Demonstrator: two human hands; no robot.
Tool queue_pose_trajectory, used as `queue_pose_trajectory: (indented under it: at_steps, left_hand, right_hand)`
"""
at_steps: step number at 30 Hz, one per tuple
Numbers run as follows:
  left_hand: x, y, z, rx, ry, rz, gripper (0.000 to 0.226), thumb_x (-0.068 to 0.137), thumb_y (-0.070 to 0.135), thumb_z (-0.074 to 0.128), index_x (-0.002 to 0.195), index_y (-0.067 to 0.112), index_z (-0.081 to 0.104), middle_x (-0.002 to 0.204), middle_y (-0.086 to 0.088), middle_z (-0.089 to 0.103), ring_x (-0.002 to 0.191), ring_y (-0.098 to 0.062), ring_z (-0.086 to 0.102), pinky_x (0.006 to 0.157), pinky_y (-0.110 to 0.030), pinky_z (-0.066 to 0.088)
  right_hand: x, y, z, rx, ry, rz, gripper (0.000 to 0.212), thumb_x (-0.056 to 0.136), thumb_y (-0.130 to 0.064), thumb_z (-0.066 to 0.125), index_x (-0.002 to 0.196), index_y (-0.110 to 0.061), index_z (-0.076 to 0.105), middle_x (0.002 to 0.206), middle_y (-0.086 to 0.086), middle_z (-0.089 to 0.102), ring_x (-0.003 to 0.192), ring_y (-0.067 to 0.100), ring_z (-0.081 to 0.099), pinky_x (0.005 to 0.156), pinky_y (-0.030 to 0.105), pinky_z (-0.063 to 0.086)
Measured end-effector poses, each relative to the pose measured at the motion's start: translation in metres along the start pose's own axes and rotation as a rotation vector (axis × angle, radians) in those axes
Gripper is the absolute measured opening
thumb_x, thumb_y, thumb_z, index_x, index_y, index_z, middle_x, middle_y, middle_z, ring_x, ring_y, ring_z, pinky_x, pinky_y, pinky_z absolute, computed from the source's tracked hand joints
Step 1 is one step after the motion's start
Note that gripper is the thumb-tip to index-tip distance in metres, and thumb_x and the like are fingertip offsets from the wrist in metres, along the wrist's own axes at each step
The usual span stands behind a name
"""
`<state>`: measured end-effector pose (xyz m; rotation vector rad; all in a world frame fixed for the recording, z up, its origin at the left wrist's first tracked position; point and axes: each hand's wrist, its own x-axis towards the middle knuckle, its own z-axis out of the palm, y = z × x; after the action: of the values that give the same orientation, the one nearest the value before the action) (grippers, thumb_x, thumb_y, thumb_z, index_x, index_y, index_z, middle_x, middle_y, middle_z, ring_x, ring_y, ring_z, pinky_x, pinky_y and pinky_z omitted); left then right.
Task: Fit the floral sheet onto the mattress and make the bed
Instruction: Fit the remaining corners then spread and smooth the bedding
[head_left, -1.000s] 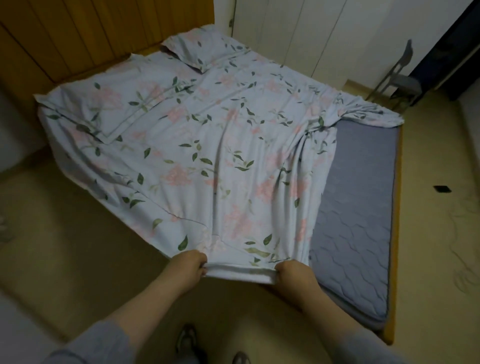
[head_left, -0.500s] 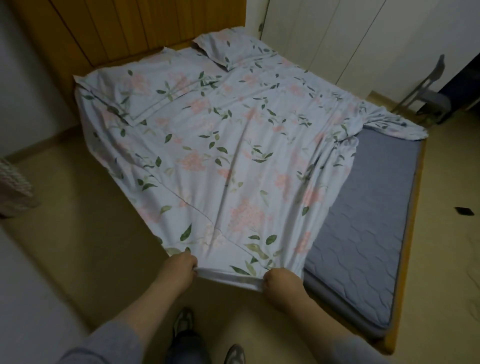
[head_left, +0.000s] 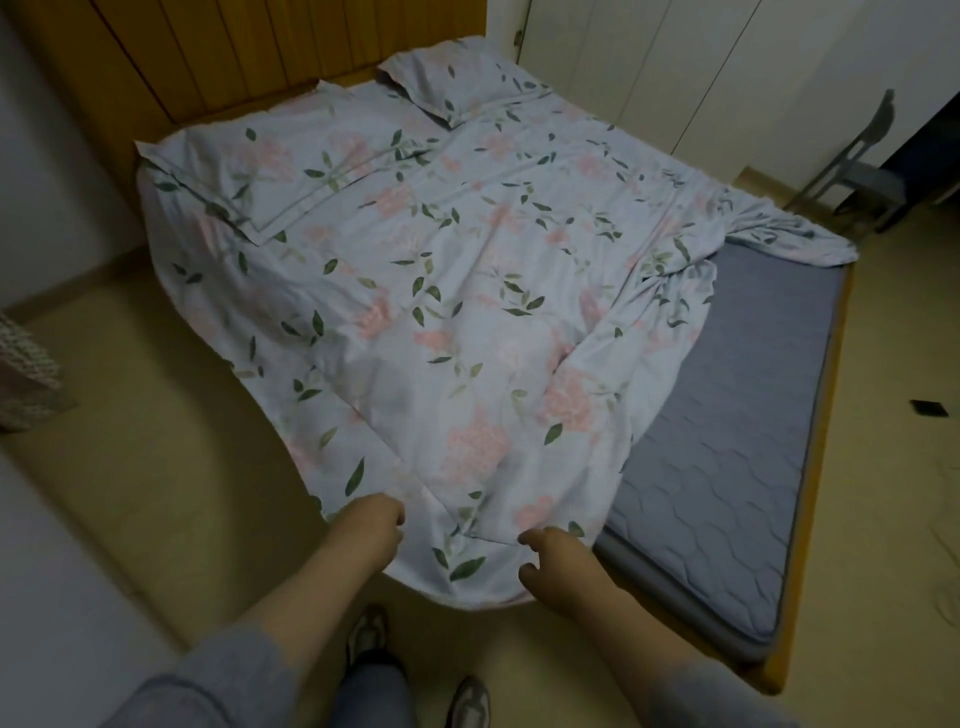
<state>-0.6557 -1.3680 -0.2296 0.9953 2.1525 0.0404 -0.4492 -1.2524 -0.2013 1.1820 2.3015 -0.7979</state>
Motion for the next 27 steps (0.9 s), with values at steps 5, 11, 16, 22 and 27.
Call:
queue_pose_trajectory:
  at_steps: [5,11,16,22,27]
  left_hand:
    - [0.004,0.021,-0.011,-0.004,0.035,0.037,0.026,0.092,0.013,0.046,0.111,0.009,0.063,0.118,-0.01,0.06,0.106,-0.024,0.058,0.088,-0.028,0.045]
    - [0.0,0.034,-0.013,0.004,0.128,0.145,0.019,0.09,0.022,0.052,0.095,0.012,0.068,0.099,-0.01,0.067,0.09,-0.026,0.061,0.071,-0.029,0.044]
    - [-0.001,0.051,-0.021,-0.022,0.166,0.217,0.022,0.091,0.027,0.052,0.104,0.017,0.067,0.108,-0.006,0.066,0.099,-0.025,0.06,0.083,-0.032,0.049]
    - [0.002,0.081,-0.035,-0.059,0.145,0.329,0.023,0.09,0.027,0.054,0.103,0.014,0.068,0.106,-0.006,0.066,0.1,-0.025,0.06,0.085,-0.034,0.05]
    - [0.0,0.109,-0.043,-0.088,0.127,0.406,0.021,0.09,0.024,0.054,0.102,0.013,0.068,0.104,-0.006,0.066,0.096,-0.024,0.06,0.078,-0.029,0.047]
  right_hand:
    - [0.005,0.0,-0.011,-0.009,0.017,-0.018,0.043,0.093,-0.022,0.05,0.136,-0.022,0.046,0.136,0.003,0.05,0.12,0.018,0.051,0.099,0.027,0.041]
    - [0.011,0.001,-0.029,-0.051,0.021,-0.061,0.039,0.092,-0.022,0.047,0.13,-0.018,0.052,0.129,0.006,0.056,0.113,0.022,0.054,0.093,0.028,0.044]
    - [0.009,0.004,-0.04,0.054,0.057,-0.003,0.038,0.093,-0.021,0.049,0.131,-0.019,0.052,0.126,0.007,0.057,0.107,0.021,0.057,0.09,0.026,0.046]
    - [-0.002,0.015,-0.054,0.109,0.137,0.028,0.032,0.089,-0.019,0.048,0.119,-0.018,0.059,0.111,0.005,0.062,0.094,0.019,0.057,0.073,0.023,0.04]
    - [-0.016,0.032,-0.064,0.211,0.223,0.116,0.029,0.091,-0.017,0.047,0.117,-0.013,0.06,0.114,0.009,0.062,0.098,0.022,0.058,0.076,0.026,0.047]
